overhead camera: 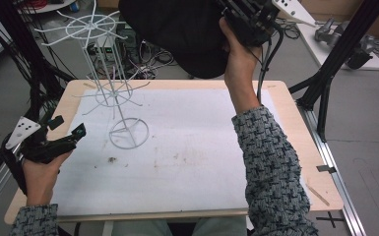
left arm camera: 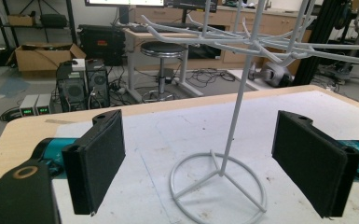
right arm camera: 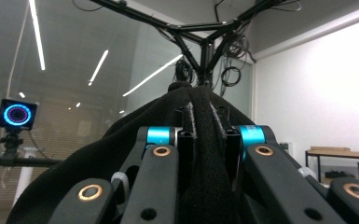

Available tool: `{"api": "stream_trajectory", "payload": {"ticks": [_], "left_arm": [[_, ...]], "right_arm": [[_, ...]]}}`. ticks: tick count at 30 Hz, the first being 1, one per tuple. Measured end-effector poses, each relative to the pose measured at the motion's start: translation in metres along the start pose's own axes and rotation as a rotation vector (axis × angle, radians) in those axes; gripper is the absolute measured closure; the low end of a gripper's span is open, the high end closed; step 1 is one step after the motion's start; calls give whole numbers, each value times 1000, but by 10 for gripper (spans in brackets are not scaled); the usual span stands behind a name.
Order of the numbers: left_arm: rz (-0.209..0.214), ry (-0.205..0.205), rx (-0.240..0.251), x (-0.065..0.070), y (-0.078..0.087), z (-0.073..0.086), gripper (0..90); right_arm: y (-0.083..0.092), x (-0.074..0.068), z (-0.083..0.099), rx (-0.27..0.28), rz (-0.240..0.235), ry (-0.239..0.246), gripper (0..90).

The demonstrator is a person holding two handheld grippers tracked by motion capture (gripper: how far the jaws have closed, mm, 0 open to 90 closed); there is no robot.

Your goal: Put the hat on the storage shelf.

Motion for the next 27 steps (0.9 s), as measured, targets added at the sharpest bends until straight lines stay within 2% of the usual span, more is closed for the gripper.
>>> {"api": "stream_trajectory", "payload": {"ticks": [5,10,14,22,27], "left_arm": [[0,-1,0,0,1,0,174],[0,-2,1,0,1,-1,174],[0,0,1,0,1,0,174],[0,-1,1,0,1,0,174],[1,-2,-2,1,0,0,174]], "right_arm": [[-4,-7,4,-7,-40,-2,821],[-9,-15,10,-3,-76,-29,820],[-14,-20,18,-28,-94,-21,818],[-13,-20,35,-17,-125,-65,804],[-12,-25,45,-38,-147,-56,787]]}}
Point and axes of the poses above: each handheld gripper's, and its own axes: y roughly backward along the jaws, z roughly out of its underside, x roughly to its right, the point moved 6 cm from there along -y, roughly forward along the jaws, and after that the axes turned 8 degrees about -x, right-handed, at the moved point
